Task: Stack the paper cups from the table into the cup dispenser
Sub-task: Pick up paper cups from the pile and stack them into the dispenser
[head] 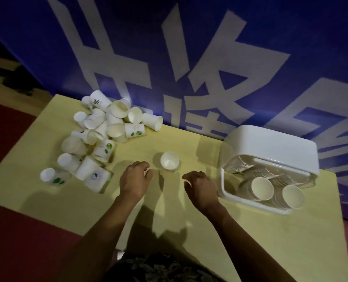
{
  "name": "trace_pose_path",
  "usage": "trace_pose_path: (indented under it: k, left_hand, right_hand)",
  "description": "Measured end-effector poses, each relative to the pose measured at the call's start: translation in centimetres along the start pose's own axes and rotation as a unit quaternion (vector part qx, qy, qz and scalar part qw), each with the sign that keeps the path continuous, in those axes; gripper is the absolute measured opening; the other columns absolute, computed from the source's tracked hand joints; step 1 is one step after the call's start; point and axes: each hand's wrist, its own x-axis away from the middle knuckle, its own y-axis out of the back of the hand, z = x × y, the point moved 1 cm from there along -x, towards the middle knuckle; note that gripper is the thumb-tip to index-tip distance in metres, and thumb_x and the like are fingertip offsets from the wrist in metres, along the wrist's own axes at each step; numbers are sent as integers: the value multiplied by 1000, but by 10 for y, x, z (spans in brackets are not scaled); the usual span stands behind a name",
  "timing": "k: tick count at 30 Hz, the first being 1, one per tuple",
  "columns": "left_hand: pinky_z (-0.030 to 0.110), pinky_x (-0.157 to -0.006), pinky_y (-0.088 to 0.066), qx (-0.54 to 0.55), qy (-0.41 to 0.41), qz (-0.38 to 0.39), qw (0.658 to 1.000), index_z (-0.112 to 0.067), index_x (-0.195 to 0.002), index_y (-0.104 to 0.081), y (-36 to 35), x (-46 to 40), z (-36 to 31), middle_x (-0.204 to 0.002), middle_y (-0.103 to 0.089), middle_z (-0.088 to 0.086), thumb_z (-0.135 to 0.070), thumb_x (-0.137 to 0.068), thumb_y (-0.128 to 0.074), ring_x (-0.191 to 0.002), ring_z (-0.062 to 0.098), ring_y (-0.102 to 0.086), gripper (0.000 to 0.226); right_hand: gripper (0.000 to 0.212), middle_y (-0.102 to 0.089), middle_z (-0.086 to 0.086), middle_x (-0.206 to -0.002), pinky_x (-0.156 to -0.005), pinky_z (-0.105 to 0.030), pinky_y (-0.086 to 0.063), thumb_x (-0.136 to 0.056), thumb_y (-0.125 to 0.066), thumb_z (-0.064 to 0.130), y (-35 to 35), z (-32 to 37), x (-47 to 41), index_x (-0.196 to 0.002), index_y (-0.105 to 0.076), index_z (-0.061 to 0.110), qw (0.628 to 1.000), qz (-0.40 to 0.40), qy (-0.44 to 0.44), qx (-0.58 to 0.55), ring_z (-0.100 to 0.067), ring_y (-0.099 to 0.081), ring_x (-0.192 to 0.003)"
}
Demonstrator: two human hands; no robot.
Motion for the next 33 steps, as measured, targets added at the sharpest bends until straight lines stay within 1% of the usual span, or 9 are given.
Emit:
trace_pose_path:
  k: [3,6,10,14,19,24,27,30,33]
  left_hand:
    - [32,-74,-49,23,55,-10,998,-15,-104,-68,15,-13,40,-100,-69,6,-24,-89,-59,-90,27,-63,19]
    - [33,-77,-47,52,121,-27,991,-15,-105,-68,35,-26,85,-101,-71,6,-23,-88,-61,-95,28,-64,20]
    - [37,-83,-48,8,105,-24,994,-13,-113,-65,50,-41,136,-109,-65,10,-21,-87,-61,-102,30,-59,27]
    - [38,-88,-47,-75,55,15,996,-18,-120,-61,56,-56,170,-123,-59,5,-18,-85,-62,-110,28,-53,35]
    - [35,-90,-47,-137,49,95,985,-27,-126,-56,56,-73,194,-131,-53,-3,-12,-86,-60,-114,26,-46,44]
    - [31,-89,-45,-170,46,104,979,-27,-113,-66,59,-86,196,-115,-62,-1,-15,-85,-60,-111,23,-49,30]
    - [33,-88,-47,-166,31,114,979,-28,-107,-70,63,-89,194,-109,-65,-2,-19,-86,-62,-109,22,-50,24]
    - [34,-91,-44,-152,2,98,983,-30,-109,-70,68,-88,185,-110,-66,-2,-19,-86,-60,-108,23,-49,28]
    - [33,-88,-41,-117,-34,55,991,-30,-107,-70,77,-84,174,-104,-66,-3,-18,-86,-60,-101,23,-47,26]
  right_hand:
    - [27,-68,-3,-112,-73,-34,-50,-84,-64,10,-18,22,-21,-111,-68,12,1000,8,-7,5,-27,-59,-105]
    - [36,-66,-5,-113,-72,-38,-53,-77,-68,7,-45,43,-43,-113,-66,9,999,29,-20,28,-32,-59,-107]
    - [46,-59,-5,-126,-81,-42,-53,-85,-62,11,-70,61,-61,-130,-56,12,994,72,-67,51,-31,-51,-120]
    - [49,-58,-7,-128,-84,-41,-52,-90,-56,13,-86,74,-69,-138,-47,18,989,90,-106,53,-28,-50,-118]
    - [42,-62,-8,-123,-81,-39,-53,-89,-56,8,-96,89,-71,-130,-54,15,984,72,-153,58,-28,-54,-113]
    - [26,-68,-7,-102,-64,-38,-54,-85,-59,3,-97,99,-74,-106,-68,13,991,18,-121,53,-30,-59,-94]
    - [19,-68,-7,-97,-62,-37,-53,-87,-58,5,-97,106,-78,-100,-70,13,991,-6,-122,46,-29,-59,-90]
    - [17,-67,-9,-96,-61,-36,-50,-89,-57,7,-98,114,-84,-99,-69,12,992,-21,-123,36,-31,-58,-89]
    - [17,-67,-8,-98,-64,-36,-50,-90,-57,10,-97,122,-87,-101,-69,13,991,-38,-128,20,-31,-57,-91]
